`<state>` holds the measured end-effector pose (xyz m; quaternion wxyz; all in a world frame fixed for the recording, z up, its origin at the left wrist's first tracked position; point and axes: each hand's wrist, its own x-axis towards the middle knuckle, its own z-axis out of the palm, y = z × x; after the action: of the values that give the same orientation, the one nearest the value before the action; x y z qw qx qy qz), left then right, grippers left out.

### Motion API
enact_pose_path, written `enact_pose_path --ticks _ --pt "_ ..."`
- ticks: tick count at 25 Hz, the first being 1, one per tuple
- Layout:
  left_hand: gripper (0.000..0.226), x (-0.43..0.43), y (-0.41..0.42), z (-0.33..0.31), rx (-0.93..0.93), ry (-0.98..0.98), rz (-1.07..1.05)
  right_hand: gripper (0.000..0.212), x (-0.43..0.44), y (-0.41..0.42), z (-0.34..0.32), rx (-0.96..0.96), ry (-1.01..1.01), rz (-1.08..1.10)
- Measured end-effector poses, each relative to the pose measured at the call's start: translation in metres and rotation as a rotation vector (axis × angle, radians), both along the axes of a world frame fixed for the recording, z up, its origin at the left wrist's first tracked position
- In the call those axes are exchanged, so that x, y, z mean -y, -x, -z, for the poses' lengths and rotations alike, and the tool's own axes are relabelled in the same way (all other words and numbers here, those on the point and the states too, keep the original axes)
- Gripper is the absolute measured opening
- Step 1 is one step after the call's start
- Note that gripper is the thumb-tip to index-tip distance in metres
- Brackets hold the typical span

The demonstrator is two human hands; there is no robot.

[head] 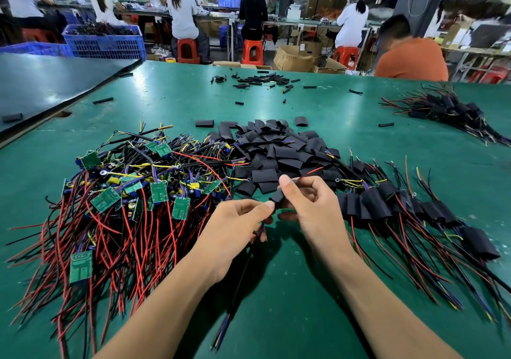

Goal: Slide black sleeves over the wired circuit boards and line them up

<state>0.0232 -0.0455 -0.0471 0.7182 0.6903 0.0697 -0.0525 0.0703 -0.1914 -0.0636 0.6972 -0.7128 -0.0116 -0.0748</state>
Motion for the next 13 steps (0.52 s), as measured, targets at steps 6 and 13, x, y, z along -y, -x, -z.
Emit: enact_pose_path --ticks 6,13 --pt "0.026 -0.0032 -0.0012 0.0019 0.035 -0.005 -0.032 0.042 0.0036 -0.0014 -0.0011 -0.017 -0.025 -0.039" --pt "0.031 -0.0008 0.0019 -0.0019 0.067 -0.021 -0.077 0.062 0.0015 -0.0032 -0.0001 -0.084 -0.178 -0.077"
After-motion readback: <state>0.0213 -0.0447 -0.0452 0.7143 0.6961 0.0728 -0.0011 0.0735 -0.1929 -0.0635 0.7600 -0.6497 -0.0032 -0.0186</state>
